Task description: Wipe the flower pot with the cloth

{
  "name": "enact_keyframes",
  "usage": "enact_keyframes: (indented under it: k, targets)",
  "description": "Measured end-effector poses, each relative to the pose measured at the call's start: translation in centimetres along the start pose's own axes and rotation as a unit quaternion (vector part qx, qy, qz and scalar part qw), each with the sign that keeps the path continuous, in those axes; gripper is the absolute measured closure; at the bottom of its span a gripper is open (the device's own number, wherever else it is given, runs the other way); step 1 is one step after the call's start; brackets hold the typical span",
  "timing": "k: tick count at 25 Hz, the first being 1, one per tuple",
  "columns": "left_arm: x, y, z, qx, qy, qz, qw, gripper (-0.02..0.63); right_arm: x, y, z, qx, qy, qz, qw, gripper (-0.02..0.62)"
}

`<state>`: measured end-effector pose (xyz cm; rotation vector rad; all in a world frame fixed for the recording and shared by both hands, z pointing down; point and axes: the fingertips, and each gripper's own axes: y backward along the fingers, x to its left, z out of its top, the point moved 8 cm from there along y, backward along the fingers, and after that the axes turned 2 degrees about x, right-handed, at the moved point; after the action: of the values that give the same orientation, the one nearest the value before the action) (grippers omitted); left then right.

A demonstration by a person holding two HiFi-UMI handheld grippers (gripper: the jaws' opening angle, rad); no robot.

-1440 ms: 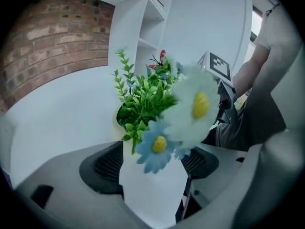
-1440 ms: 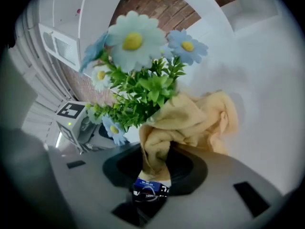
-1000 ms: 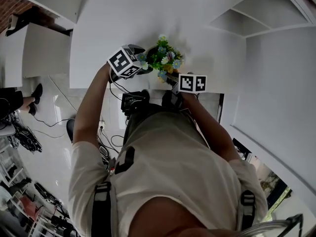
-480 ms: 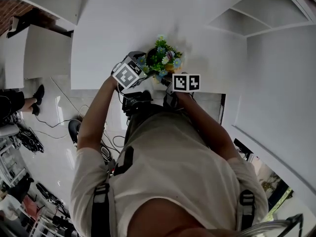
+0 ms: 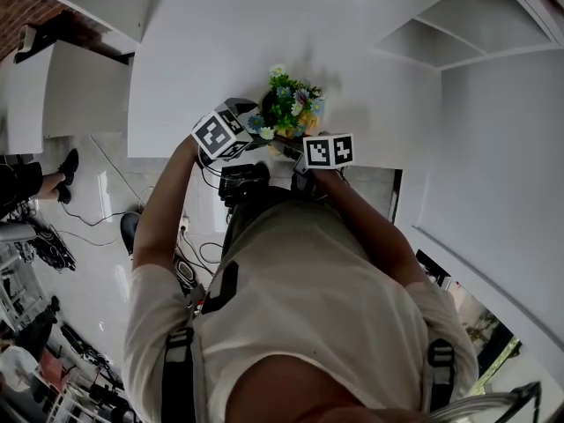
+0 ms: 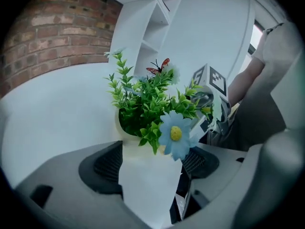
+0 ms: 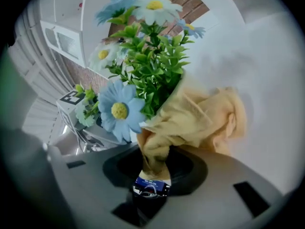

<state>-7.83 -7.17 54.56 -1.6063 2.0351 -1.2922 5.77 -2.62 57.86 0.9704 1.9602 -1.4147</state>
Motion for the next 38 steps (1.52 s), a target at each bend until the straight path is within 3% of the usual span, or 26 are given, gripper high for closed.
enact_keyframes:
  k: [8, 12, 17, 21, 22, 23, 24, 27, 29, 31, 33, 38]
  targets:
    - [-0.3, 0.5, -1.1, 0.004, 0.023, -0.008, 0.9997, 0.241, 0.6, 0.2, -0.6, 0.019, 0.014, 0.016, 1.000, 0.465]
    - [-0.3, 3.0, -1.4, -0.052, 0.063, 0.010, 0.9966, 0.241, 0.5, 4.6, -0.1, 0.009, 0.019, 0.033, 0.999, 0.465]
    - [-0.6, 6.4, -3.3, -0.119, 0.101, 0.082, 0.9843, 0.241, -2.1, 11.7, 3.1, -0.044, 0.047, -0.063, 0.996, 0.463]
    - [-1.6, 7.5, -3.8, -0.174, 0.133, 0.112, 0.9692, 0.244, -4.1, 15.3, 5.7, -0.044, 0.114, -0.171, 0.978, 0.463]
    - [-1.7, 7.9, -3.8, -0.189, 0.143, 0.118, 0.9644, 0.281, -4.6, 15.3, 6.1, -0.035, 0.130, -0.190, 0.972, 0.462]
    - [-1.6, 8.3, -3.8, -0.205, 0.155, 0.126, 0.9581, 0.451, -5.2, 15.0, 6.3, -0.023, 0.143, -0.206, 0.968, 0.460]
    - [-1.6, 8.6, -3.9, -0.222, 0.168, 0.136, 0.9507, 0.579, -6.0, 14.4, 6.4, -0.012, 0.152, -0.221, 0.963, 0.459]
    - [-1.2, 9.3, -3.8, -0.252, 0.190, 0.165, 0.9346, 0.586, -8.6, 12.4, 6.5, 0.014, 0.170, -0.270, 0.947, 0.430]
    - [-1.1, 9.8, -4.0, -0.248, 0.192, 0.195, 0.9294, 0.586, -9.6, 12.1, 6.5, 0.026, 0.186, -0.304, 0.934, 0.346]
    - [-1.2, 10.4, -4.9, -0.235, 0.196, 0.224, 0.9253, 0.586, -10.0, 12.9, 6.4, 0.022, 0.197, -0.316, 0.928, 0.270]
    - [-1.4, 11.0, -6.0, -0.228, 0.203, 0.234, 0.9231, 0.586, -10.0, 14.5, 6.3, 0.001, 0.190, -0.307, 0.932, 0.222]
    - [-2.4, 12.6, -7.3, -0.254, 0.212, 0.225, 0.9164, 0.586, -7.2, 17.6, 7.5, -0.094, 0.174, -0.258, 0.946, 0.215]
